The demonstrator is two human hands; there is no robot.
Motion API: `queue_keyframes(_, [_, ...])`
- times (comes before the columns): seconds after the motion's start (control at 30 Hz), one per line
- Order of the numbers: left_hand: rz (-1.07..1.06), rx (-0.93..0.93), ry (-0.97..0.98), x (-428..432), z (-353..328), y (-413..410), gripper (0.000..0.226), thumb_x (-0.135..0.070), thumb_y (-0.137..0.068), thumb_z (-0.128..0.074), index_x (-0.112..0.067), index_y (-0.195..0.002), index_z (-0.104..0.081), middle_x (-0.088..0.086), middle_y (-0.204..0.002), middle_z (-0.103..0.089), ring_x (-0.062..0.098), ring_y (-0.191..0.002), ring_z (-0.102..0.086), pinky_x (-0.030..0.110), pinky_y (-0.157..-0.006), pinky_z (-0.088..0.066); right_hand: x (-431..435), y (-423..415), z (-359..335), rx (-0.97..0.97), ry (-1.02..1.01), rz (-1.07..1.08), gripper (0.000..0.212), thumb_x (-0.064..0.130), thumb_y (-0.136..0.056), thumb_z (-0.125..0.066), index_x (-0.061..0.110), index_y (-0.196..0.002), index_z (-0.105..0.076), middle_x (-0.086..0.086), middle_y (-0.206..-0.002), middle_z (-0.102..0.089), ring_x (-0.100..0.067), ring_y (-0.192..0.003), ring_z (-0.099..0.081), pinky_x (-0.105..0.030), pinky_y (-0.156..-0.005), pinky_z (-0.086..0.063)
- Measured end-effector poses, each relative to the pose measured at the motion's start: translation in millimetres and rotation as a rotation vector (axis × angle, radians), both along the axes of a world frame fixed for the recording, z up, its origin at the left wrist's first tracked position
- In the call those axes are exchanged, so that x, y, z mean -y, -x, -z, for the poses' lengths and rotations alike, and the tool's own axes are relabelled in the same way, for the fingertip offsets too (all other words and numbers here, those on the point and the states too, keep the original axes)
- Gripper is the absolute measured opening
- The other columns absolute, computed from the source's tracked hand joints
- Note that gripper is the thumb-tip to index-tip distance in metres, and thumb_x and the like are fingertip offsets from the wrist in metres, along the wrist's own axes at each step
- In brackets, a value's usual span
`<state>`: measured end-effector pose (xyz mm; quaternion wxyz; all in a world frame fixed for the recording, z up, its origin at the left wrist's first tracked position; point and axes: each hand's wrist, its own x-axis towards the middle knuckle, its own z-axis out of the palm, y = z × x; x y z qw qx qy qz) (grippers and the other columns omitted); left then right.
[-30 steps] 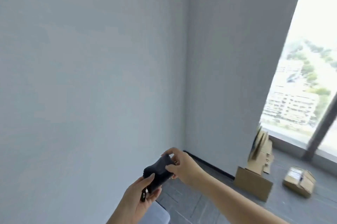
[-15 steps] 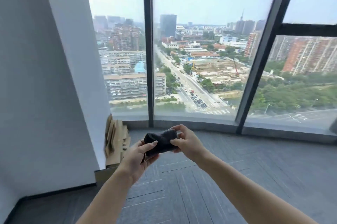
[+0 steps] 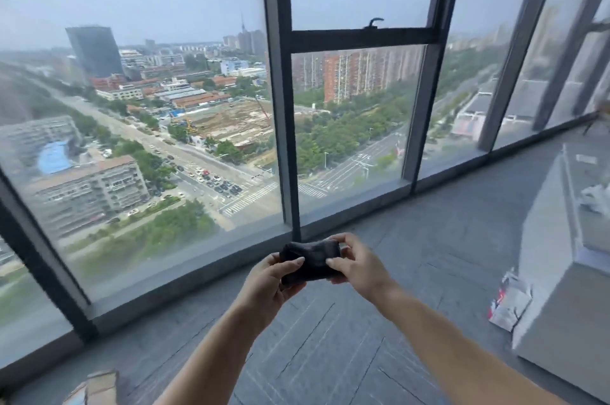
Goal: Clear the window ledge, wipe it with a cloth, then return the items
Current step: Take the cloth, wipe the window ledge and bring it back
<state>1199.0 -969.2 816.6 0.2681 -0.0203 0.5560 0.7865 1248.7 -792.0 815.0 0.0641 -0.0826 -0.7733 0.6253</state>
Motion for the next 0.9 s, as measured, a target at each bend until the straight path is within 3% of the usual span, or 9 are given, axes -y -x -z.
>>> queue_keyframes(0.13, [0.159, 0.008, -0.016, -98, -3, 86, 0.04, 0.001, -0.086, -0.064, 0.006, -0.124, -0.052, 0.017, -0.099, -0.068, 0.025, -0.089, -0.066, 0.036, -0.088, -0.052, -82, 48, -12, 0.014, 0.027, 0.121, 0.028, 0.009, -0.088, -0.065, 0.021, -0.112, -0.059, -0.016, -0.109, -0.065, -0.022, -0.085, -0.068, -0.021, -0.067, -0.055])
queue_keyframes(0.27, [0.288, 0.016, -0.039, -195, 0, 157, 0.033, 0.002, -0.087, -0.062, 0.003, -0.119, -0.055, 0.016, -0.095, -0.069, 0.024, -0.085, -0.067, 0.034, -0.082, -0.054, -167, 104, -13, 0.031, 0.01, 0.234, 0.031, 0.007, -0.086, -0.067, 0.021, -0.113, -0.058, -0.018, -0.11, -0.064, -0.023, -0.087, -0.067, -0.023, -0.068, -0.055])
queue_keyframes(0.4, [0.375, -0.043, -0.004, -295, 14, 238, 0.038, 0.002, -0.085, -0.066, 0.003, -0.121, -0.053, 0.019, -0.107, -0.067, 0.026, -0.093, -0.068, 0.034, -0.081, -0.057, -261, 173, -4, 0.042, 0.003, 0.325, 0.034, 0.004, -0.085, -0.068, 0.017, -0.114, -0.058, -0.02, -0.11, -0.063, -0.024, -0.085, -0.067, -0.023, -0.066, -0.056])
queue_keyframes(0.53, [0.399, -0.09, 0.026, -395, 20, 322, 0.042, 0.001, -0.082, -0.07, -0.009, -0.119, -0.053, 0.019, -0.111, -0.066, 0.029, -0.096, -0.068, 0.036, -0.081, -0.056, -364, 253, 0, 0.06, 0.022, 0.349, 0.032, 0.003, -0.085, -0.068, 0.017, -0.112, -0.06, -0.021, -0.107, -0.064, -0.022, -0.079, -0.067, -0.024, -0.065, -0.055])
queue_keyframes(0.67, [0.448, -0.045, 0.037, -483, 20, 398, 0.038, -0.005, -0.083, -0.071, -0.007, -0.118, -0.056, 0.022, -0.116, -0.065, 0.028, -0.092, -0.067, 0.036, -0.078, -0.055, -454, 335, 0, 0.102, 0.092, 0.385, 0.028, 0.005, -0.085, -0.068, 0.019, -0.108, -0.062, -0.017, -0.102, -0.064, -0.022, -0.077, -0.066, -0.027, -0.067, -0.056])
queue_keyframes(0.9, [0.396, -0.015, 0.018, -637, 25, 543, 0.017, -0.02, -0.092, -0.061, -0.01, -0.106, -0.06, 0.013, -0.097, -0.067, 0.024, -0.084, -0.067, 0.037, -0.078, -0.054, -597, 484, 11, 0.133, 0.24, 0.464, 0.027, 0.002, -0.085, -0.067, 0.013, -0.108, -0.061, -0.017, -0.106, -0.064, -0.026, -0.085, -0.065, -0.027, -0.063, -0.054])
